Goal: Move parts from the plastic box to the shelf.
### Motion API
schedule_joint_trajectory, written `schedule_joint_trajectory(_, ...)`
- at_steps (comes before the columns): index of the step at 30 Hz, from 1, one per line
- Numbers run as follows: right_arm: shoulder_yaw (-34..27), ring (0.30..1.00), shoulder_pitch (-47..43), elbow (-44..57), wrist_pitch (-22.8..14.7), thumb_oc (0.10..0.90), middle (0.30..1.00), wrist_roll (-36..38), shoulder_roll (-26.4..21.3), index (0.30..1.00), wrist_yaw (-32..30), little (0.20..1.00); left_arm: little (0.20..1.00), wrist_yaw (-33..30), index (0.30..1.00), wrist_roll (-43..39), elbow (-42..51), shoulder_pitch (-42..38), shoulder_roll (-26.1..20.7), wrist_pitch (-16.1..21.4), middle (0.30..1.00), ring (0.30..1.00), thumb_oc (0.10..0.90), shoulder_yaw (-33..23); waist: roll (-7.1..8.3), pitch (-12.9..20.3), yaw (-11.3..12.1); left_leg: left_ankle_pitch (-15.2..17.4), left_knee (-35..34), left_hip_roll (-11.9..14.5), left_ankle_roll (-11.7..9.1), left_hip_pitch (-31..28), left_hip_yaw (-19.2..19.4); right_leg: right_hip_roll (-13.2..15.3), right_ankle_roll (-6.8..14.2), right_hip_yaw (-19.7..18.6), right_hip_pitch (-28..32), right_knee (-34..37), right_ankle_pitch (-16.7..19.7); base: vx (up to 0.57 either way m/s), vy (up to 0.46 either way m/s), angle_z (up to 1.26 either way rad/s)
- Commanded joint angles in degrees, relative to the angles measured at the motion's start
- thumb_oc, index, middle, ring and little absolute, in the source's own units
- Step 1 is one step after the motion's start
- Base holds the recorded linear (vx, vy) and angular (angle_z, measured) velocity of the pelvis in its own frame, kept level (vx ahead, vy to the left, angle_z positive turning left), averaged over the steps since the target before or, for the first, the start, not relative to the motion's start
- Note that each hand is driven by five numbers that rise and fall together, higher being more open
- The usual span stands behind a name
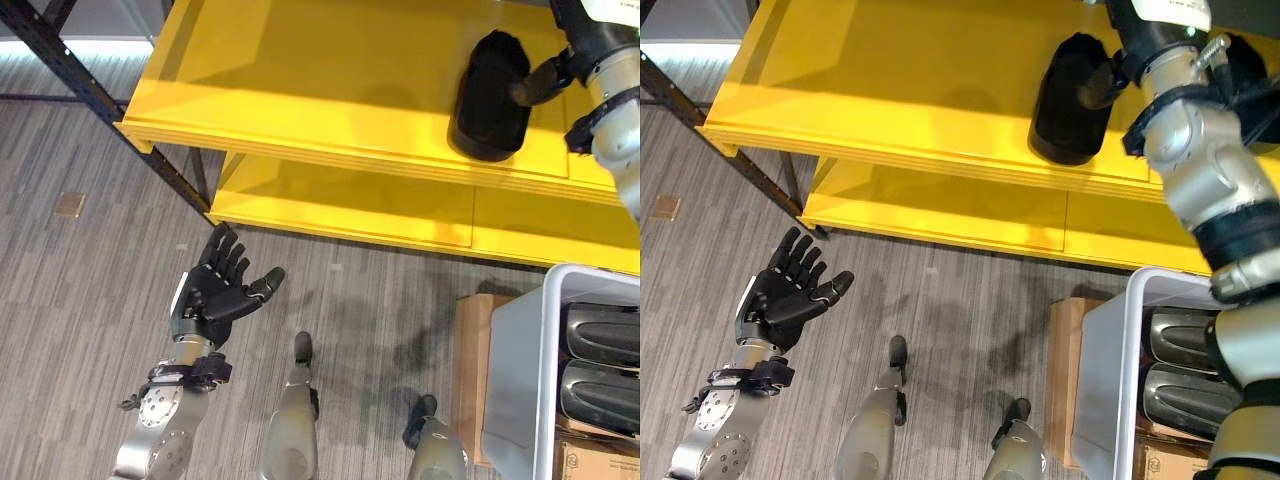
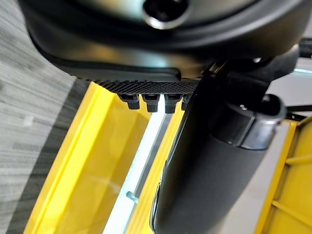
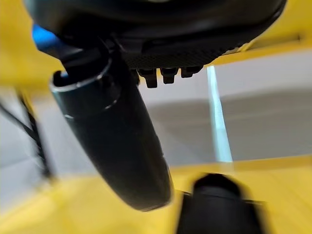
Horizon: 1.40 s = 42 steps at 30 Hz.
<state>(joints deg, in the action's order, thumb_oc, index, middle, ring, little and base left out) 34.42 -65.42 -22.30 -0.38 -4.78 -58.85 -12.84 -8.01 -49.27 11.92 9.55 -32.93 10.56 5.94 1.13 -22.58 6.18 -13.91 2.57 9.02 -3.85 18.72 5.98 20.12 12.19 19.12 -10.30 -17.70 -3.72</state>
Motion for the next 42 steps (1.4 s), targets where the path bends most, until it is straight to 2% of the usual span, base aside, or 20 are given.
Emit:
schedule_joint_trajectory(1,-10.27,1.000,7.92,9.00,-4.26,0.900,1.000,8.18,-2.42,1.000,-2.25,1.000,1.000,2.38,1.000,-0.53,5.39,-0.93,-0.27,2.62,1.000,1.000,0.900,-4.09,3.13,6.37,-2.30,12.63,4.96,3.39,-3.59,-7.65,-1.11,-2.88,-1.90,-0.84,0.73,7.06,5.87,0.04,-0.002,-0.10)
schedule_joint_trajectory(3,-15.42,1.000,14.78,13.34,-4.49,0.900,1.000,9.21,-2.03,1.000,-1.66,1.000,1.000,2.54,1.000,-0.68,5.68,-0.61,-0.45,2.19,1.000,1.000,0.900,-3.68,3.37,7.05,-2.44,12.42,4.10,3.36,-3.60,-8.72,-0.84,-2.97,-1.74,-0.75,1.78,8.01,6.10,0.05,0.002,-0.09)
schedule_joint_trajectory(5,-24.75,1.000,27.75,20.39,-6.95,0.900,1.000,14.12,1.94,1.000,-0.17,1.000,1.000,3.08,1.000,-0.48,5.70,0.41,1.02,0.96,1.000,1.000,0.900,-3.77,2.87,9.12,-3.82,12.06,1.95,3.26,-3.50,-11.13,0.17,-3.23,-1.23,-0.77,3.74,10.10,6.63,0.06,0.021,-0.07)
schedule_joint_trajectory(6,-25.46,1.000,28.61,20.83,-6.84,0.900,1.000,14.09,2.00,1.000,-0.08,1.000,1.000,3.08,1.000,-0.48,5.75,0.46,0.78,0.94,1.000,1.000,0.900,-3.59,3.01,9.18,-3.59,11.98,1.77,3.25,-3.51,-11.29,0.17,-3.25,-1.22,-0.71,3.90,10.24,6.67,0.08,0.024,-0.11)
schedule_joint_trajectory(8,-30.86,1.000,36.76,24.82,-7.76,0.900,1.000,16.84,6.35,1.000,0.63,1.000,1.000,3.26,1.000,-0.21,5.48,0.96,1.97,-0.05,1.000,1.000,0.900,-3.43,2.79,10.60,-4.18,11.58,-0.02,3.14,-3.44,-13.00,0.75,-3.45,-0.85,-0.60,5.17,11.39,6.99,0.06,0.015,-0.20)
schedule_joint_trajectory(10,-37.76,1.000,47.74,30.45,-8.89,0.900,1.000,20.70,14.17,1.000,2.34,1.000,1.000,3.36,1.000,0.65,4.35,1.57,5.02,-1.27,1.000,1.000,0.900,-3.52,2.12,12.44,-5.39,11.26,-2.37,3.27,-3.54,-15.65,1.46,-3.88,-0.55,-0.82,7.18,12.47,6.75,0.05,0.006,-0.16)
schedule_joint_trajectory(13,-39.28,1.000,50.32,31.41,-9.11,0.900,1.000,21.17,15.88,1.000,2.88,1.000,1.000,3.58,1.000,1.31,3.94,1.83,5.64,-1.56,1.000,1.000,0.900,-3.58,2.03,13.20,-5.63,11.05,-2.89,3.25,-3.47,-16.11,1.52,-3.91,-0.55,-0.75,7.47,12.67,6.74,0.03,-0.001,-0.04)
schedule_joint_trajectory(19,-45.89,1.000,65.08,36.22,-10.56,0.900,1.000,27.94,29.27,1.000,7.26,1.000,1.000,4.25,1.000,5.63,0.98,3.53,11.32,-2.83,1.000,1.000,0.900,-5.32,0.80,15.42,-8.36,11.51,-3.35,5.20,-3.62,-20.07,2.20,-5.59,-1.90,-2.24,9.79,9.63,2.43,0.02,-0.056,-0.04)
schedule_joint_trajectory(24,-45.05,1.000,71.23,35.69,-11.17,0.900,1.000,32.52,36.68,1.000,9.73,1.000,1.000,4.79,1.000,8.25,-2.00,4.57,15.63,-2.81,1.000,1.000,0.900,-5.36,-0.72,16.55,-9.94,10.63,-4.53,7.08,-4.18,-22.28,2.73,-7.77,-2.98,-3.29,10.69,8.87,0.42,-0.03,-0.080,-0.10)
schedule_joint_trajectory(28,-41.95,1.000,73.36,35.30,-10.97,0.900,1.000,37.97,39.39,1.000,11.70,1.000,1.000,3.90,1.000,10.99,-4.78,3.41,16.04,-2.85,1.000,1.000,0.900,-4.60,-2.03,16.34,-11.40,9.37,-4.62,9.04,-4.46,-22.53,2.92,-10.30,-4.76,-4.67,8.80,5.07,-2.10,-0.08,-0.099,-0.19)
schedule_joint_trajectory(30,-41.83,1.000,73.66,36.74,-11.05,0.900,1.000,37.49,38.11,1.000,12.83,1.000,1.000,4.14,1.000,11.58,-4.59,3.59,16.39,-2.28,1.000,1.000,0.900,-5.62,-1.87,15.14,-11.69,9.42,-0.10,10.42,-4.25,-21.46,3.54,-12.00,-6.16,-6.64,6.66,2.11,-3.80,-0.14,-0.232,-0.41)
schedule_joint_trajectory(31,-41.79,1.000,73.84,36.76,-11.47,0.900,1.000,38.21,37.92,1.000,13.21,1.000,1.000,4.26,1.000,11.40,-4.61,4.12,16.73,-1.98,1.000,1.000,0.900,-6.24,-1.47,13.59,-11.19,6.46,6.15,11.43,-4.18,-18.77,1.42,-13.76,-7.70,-7.47,6.88,2.48,-4.11,-0.19,-0.384,-0.71)
schedule_joint_trajectory(32,-42.15,1.000,74.34,37.03,-11.80,0.900,1.000,38.65,37.31,1.000,13.26,1.000,1.000,4.28,1.000,11.07,-4.15,4.38,17.18,-1.97,1.000,1.000,0.900,-6.54,-0.63,11.62,-10.28,4.42,14.92,10.31,-3.25,-13.95,-2.46,-14.89,-9.40,-7.62,7.76,3.90,-3.64,-0.15,-0.298,-0.56)
schedule_joint_trajectory(33,-42.15,1.000,74.35,37.03,-11.80,0.900,1.000,38.65,37.31,1.000,13.26,1.000,1.000,4.28,1.000,11.07,-4.15,4.38,17.18,-1.97,1.000,1.000,0.900,-6.54,-0.66,11.68,-10.33,4.42,14.95,10.31,-3.25,-13.84,-2.53,-14.90,-9.40,-7.56,7.72,3.93,-3.62,-0.09,-0.268,-0.18)
schedule_joint_trajectory(34,-43.01,1.000,75.07,37.51,-11.81,0.900,1.000,38.66,36.87,1.000,13.35,1.000,1.000,4.47,1.000,10.50,-4.05,4.88,17.74,-1.84,1.000,1.000,0.900,-6.82,-0.28,10.44,-9.77,4.26,16.00,8.35,-2.29,-10.59,-2.51,-15.42,-10.53,-6.74,9.40,5.09,-4.49,0.00,-0.094,0.05)
schedule_joint_trajectory(35,-43.04,1.000,75.09,37.52,-11.79,0.900,1.000,38.67,36.87,1.000,13.35,1.000,1.000,4.47,1.000,10.50,-4.06,4.87,17.73,-1.83,1.000,1.000,0.900,-6.80,-0.23,10.41,-9.85,4.31,16.05,8.22,-2.23,-10.59,-2.57,-15.30,-10.47,-6.65,9.48,5.09,-4.55,0.07,-0.102,0.27)
schedule_joint_trajectory(36,-43.05,1.000,73.89,37.55,-11.92,0.900,1.000,38.04,36.40,1.000,12.78,1.000,1.000,4.38,1.000,10.48,-4.39,4.76,17.67,-1.77,1.000,1.000,0.900,-6.75,-0.41,10.11,-8.65,5.82,11.23,3.76,-1.59,-6.03,-1.86,-15.47,-10.08,-6.54,10.93,6.65,-4.64,0.08,-0.004,0.34)
schedule_joint_trajectory(37,-43.05,1.000,73.89,37.54,-11.92,0.900,1.000,38.04,36.40,1.000,12.78,1.000,1.000,4.38,1.000,10.48,-4.39,4.76,17.67,-1.77,1.000,1.000,0.900,-6.75,-0.41,10.16,-8.66,5.79,11.19,3.75,-1.59,-6.00,-1.86,-15.46,-10.08,-6.53,10.89,6.67,-4.63,0.20,0.017,0.50)
schedule_joint_trajectory(38,-43.27,1.000,73.28,37.84,-12.80,0.900,1.000,37.67,36.02,1.000,12.09,1.000,1.000,3.94,1.000,10.93,-4.45,4.41,17.41,-1.19,1.000,1.000,0.900,-6.39,-1.35,9.33,-7.64,0.61,4.15,3.27,-3.59,-0.87,0.90,-16.79,-9.75,-6.22,12.23,7.97,-4.81,0.14,0.019,0.26)
schedule_joint_trajectory(42,-42.26,1.000,71.96,37.35,-13.08,0.900,1.000,35.48,36.27,1.000,10.65,1.000,1.000,3.19,1.000,11.68,-5.04,3.08,16.68,-0.44,1.000,1.000,0.900,-5.62,-1.56,9.16,-6.41,-1.24,-3.45,1.62,-3.90,-0.35,-0.03,-16.97,-8.88,-6.98,13.36,7.82,-5.91,0.20,0.080,0.04)
